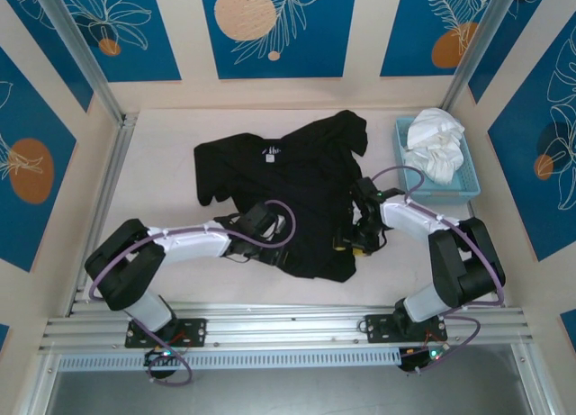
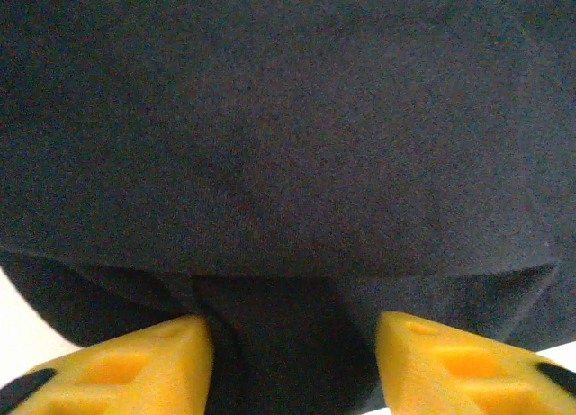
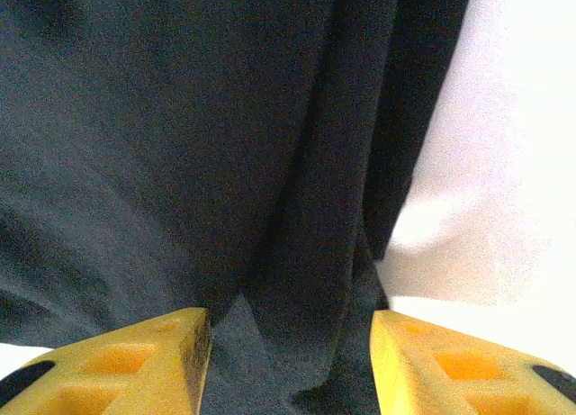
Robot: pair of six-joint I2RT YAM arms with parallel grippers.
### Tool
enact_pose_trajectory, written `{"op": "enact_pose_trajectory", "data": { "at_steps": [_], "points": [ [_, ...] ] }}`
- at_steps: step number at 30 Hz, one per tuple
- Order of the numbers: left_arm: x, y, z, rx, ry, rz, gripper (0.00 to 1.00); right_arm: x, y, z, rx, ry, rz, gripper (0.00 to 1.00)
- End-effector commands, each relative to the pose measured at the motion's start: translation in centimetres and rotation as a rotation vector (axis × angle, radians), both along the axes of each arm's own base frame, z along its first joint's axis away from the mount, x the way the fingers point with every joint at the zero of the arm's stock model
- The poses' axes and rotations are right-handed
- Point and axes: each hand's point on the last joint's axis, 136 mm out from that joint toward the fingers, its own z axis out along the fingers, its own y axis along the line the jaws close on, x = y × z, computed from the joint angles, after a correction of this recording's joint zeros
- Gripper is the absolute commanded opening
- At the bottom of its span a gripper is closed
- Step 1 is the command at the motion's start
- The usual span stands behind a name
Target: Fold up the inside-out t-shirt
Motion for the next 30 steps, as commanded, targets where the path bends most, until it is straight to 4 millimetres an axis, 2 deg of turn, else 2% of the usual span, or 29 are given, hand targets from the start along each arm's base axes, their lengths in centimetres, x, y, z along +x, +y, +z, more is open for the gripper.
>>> {"op": "enact_pose_trajectory", "data": {
  "at_steps": [1,3,5,6,8,10,12,15,18,20,23,25,27,30],
  "points": [
    [1.0,0.9,-0.3,0.043,-0.049,0.05,0.35,-1.3,0.9,0.0,0.04,0.024,-0.025,0.44],
    [1.3,1.3,-0.2,0.057,-0.067,0.054,0.16,-1.1,1.6,0.1,0.072,0.021,-0.013,0.21],
    [1.7,1.6,0.5,0.062,-0.087,0.051,0.0,0.0,1.6,1.3,0.068,-0.033,0.01,0.06],
    [2.2,1.8,1.4,0.057,-0.108,0.055,0.0,1.0,1.6,2.6,0.072,-0.085,0.02,0.0],
    [3.4,2.4,4.2,0.036,-0.157,0.068,0.0,3.1,2.3,6.6,0.127,-0.211,0.042,0.0],
    [5.2,3.3,8.9,-0.018,-0.24,0.115,0.0,5.2,3.2,12.2,0.215,-0.367,0.06,0.0],
    [7.3,4.7,15.5,-0.128,-0.363,0.187,0.0,6.9,4.3,19.0,0.32,-0.542,0.081,0.0],
    [9.4,7.2,24.8,-0.239,-0.553,0.292,0.0,8.0,6.1,27.6,0.477,-0.749,0.124,0.0],
    [10.6,8.7,32.1,-0.221,-0.714,0.316,0.0,8.5,7.3,34.5,0.555,-0.928,0.178,0.0],
    [11.2,9.8,35.7,-0.188,-0.792,0.34,0.0,9.0,7.2,37.6,0.543,-1.017,0.194,0.0],
    [11.9,11.7,39.7,-0.16,-0.889,0.389,0.0,9.8,6.5,40.8,0.494,-1.11,0.198,0.0],
    [12.2,12.9,40.9,-0.133,-0.924,0.42,0.0,10.2,6.1,41.7,0.465,-1.141,0.192,0.0],
    [12.3,13.1,40.8,-0.119,-0.922,0.42,0.0,10.9,5.6,41.2,0.427,-1.139,0.177,0.0],
    [12.1,11.2,39.1,-0.167,-0.861,0.342,0.0,12.1,5.1,38.7,0.376,-1.075,0.156,0.0]
  ]
}}
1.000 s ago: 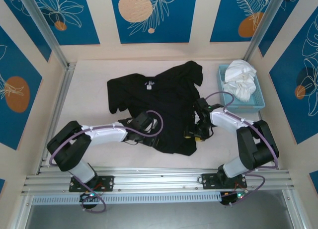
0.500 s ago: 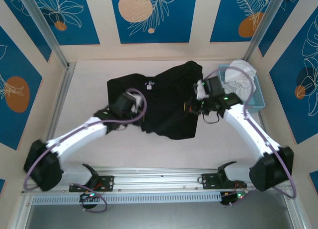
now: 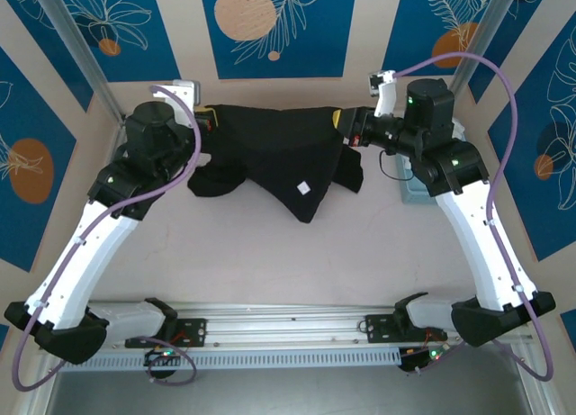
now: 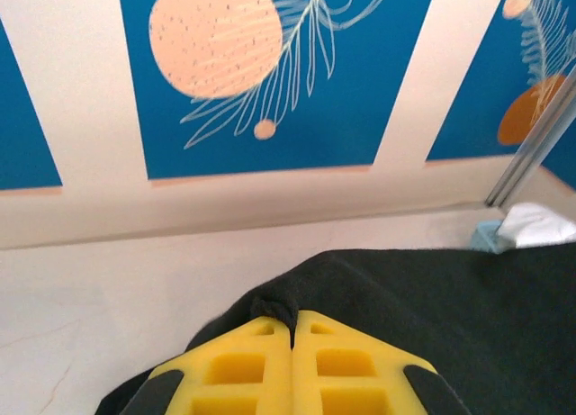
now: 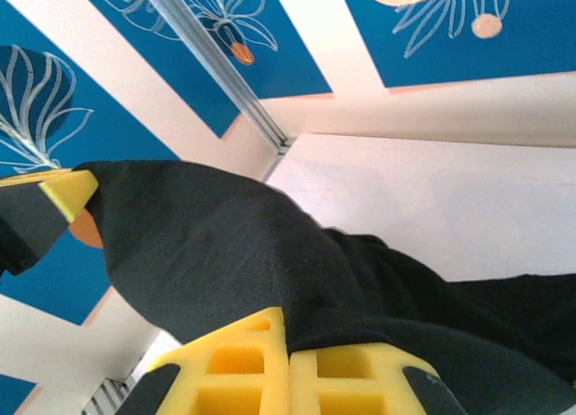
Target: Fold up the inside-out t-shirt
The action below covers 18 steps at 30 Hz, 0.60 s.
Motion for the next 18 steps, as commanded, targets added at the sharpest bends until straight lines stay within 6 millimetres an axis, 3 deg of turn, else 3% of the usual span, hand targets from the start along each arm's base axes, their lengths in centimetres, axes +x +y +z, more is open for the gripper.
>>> {"op": "enact_pose_trajectory", "data": {
  "at_steps": [1,5,9,11,14,18],
  "points": [
    [-0.1,-1.3,-2.6,0.04,0.071,-0.082,0.0,1.7,-1.0,-3.3,-0.079,0.078,-0.049,0.0],
    [-1.3,-4.2,-3.4,-0.046,0.106,-0.243,0.0,5.7,-2.1,-7.9,-0.123,0.197,-0.102,0.06],
    [-0.6,-5.9,-6.6,-0.126,0.219,-0.267,0.0,10.8,-2.0,-17.2,-0.218,0.437,-0.117,0.24],
    [0.2,-6.3,-8.9,-0.149,0.287,-0.237,0.0,11.4,-1.5,-21.2,-0.277,0.544,-0.089,0.33],
    [1.1,-6.5,-11.7,-0.176,0.359,-0.196,0.0,9.6,-1.3,-24.2,-0.385,0.547,-0.097,0.45],
    [1.6,-6.8,-14.3,-0.183,0.417,-0.176,0.0,2.6,2.2,-26.3,-0.359,0.452,0.009,0.59]
  ]
}}
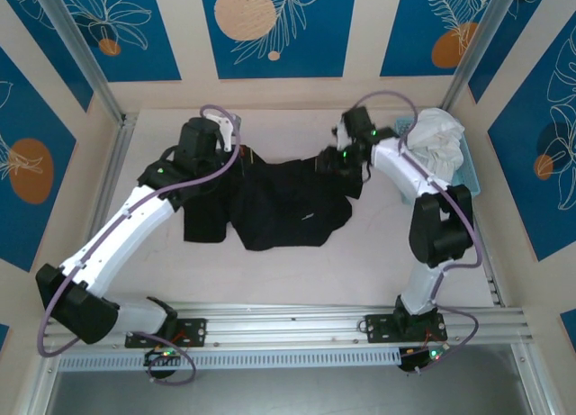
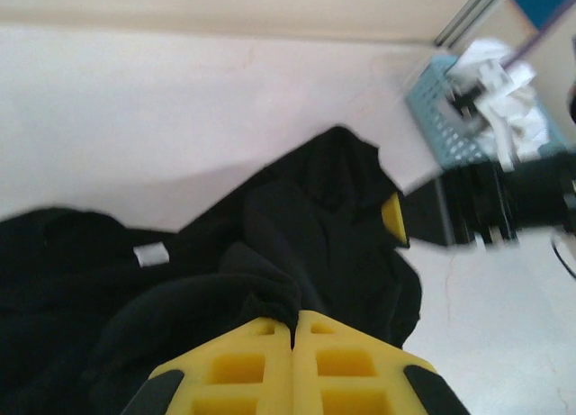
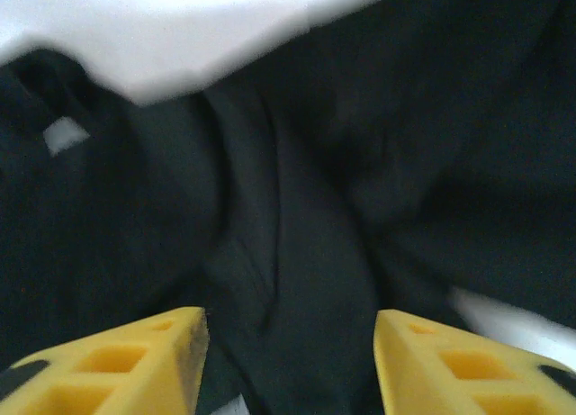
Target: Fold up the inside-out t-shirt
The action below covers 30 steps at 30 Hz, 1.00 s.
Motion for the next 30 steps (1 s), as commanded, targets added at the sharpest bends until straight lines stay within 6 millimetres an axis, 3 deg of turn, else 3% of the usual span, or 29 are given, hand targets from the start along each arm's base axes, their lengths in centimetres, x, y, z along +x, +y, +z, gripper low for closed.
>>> {"op": "enact_pose_trajectory", "data": {
  "at_steps": [1,3,6,9,14,23,30],
  "points": [
    [0.4,-0.4,0.3,-0.071,0.008,0.017,0.0,-5.1,4.1,4.4,0.106,-0.19,0.121,0.61],
    [0.5,-0.5,0.1,-0.069,0.009,0.019,0.0,-8.0,6.6,2.7,0.171,-0.17,0.154,0.64],
    [0.5,-0.3,-0.1,-0.056,0.008,0.02,0.0,-9.1,9.7,1.0,0.248,-0.13,0.142,0.65],
    [0.4,-0.2,-0.1,-0.052,0.005,0.019,0.0,-8.5,12.2,-0.4,0.258,-0.131,0.128,0.65],
    [0.2,0.1,0.1,-0.046,-0.008,0.022,0.0,-6.2,14.0,-2.2,0.219,-0.145,0.091,0.6],
    [0.1,0.9,0.4,-0.016,-0.028,0.033,0.0,-3.3,14.9,-5.6,0.218,-0.118,0.02,0.6],
    [0.2,1.7,0.5,-0.007,-0.036,0.052,0.0,-2.7,12.5,-6.3,0.107,-0.135,-0.005,0.29]
  ]
}}
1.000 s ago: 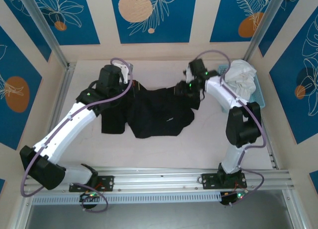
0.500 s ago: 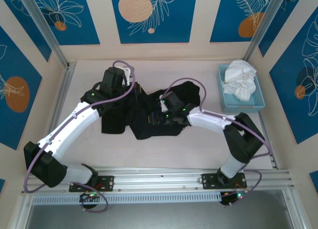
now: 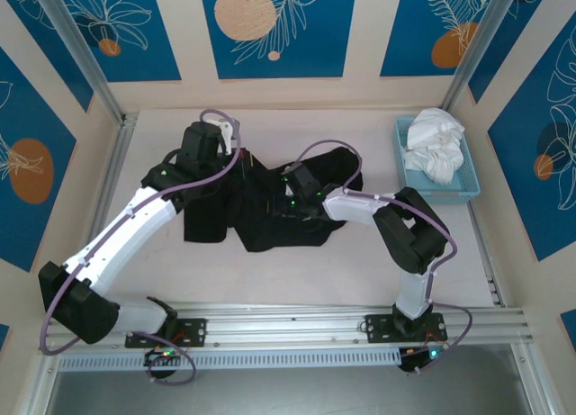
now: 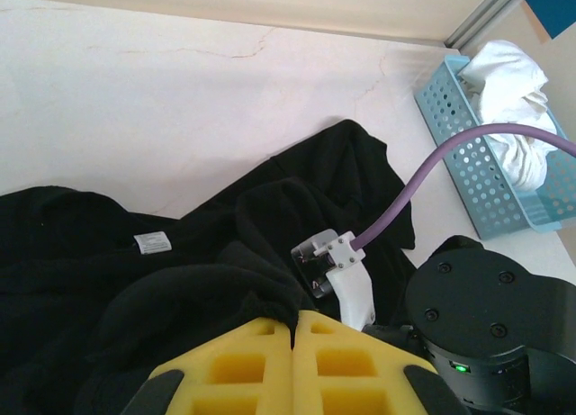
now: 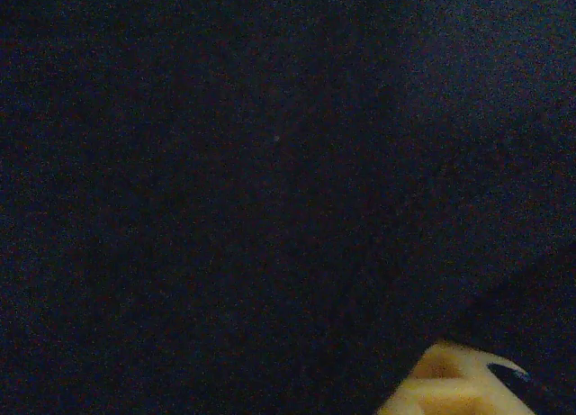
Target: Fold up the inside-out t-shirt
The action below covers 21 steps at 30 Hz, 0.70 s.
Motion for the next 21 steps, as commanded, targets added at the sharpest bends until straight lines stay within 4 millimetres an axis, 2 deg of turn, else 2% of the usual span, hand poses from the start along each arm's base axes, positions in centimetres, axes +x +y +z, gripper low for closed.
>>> {"op": "enact_pose_trajectory", "data": {
  "at_steps": [1,6,9,15,21],
  "points": [
    [0.0,1.4,0.8,0.018,-0.041,0.028,0.0,0.8,-1.5,1.1,-0.041,-0.047,-0.031,0.26],
    [0.5,2.6,0.7,0.026,-0.042,0.061,0.0,0.3,-3.4,1.9,-0.045,-0.058,-0.038,0.08],
    [0.8,3.5,0.5,0.04,-0.04,0.089,0.0,-0.1,-4.7,3.1,-0.048,-0.083,-0.046,0.03],
    [1.5,5.6,0.1,0.079,-0.038,0.154,0.0,-0.7,-8.1,7.5,-0.04,-0.161,-0.068,0.0],
    [1.8,6.3,-0.4,0.072,-0.027,0.175,0.0,-1.5,-11.0,11.0,-0.011,-0.212,-0.091,0.04]
  ]
}}
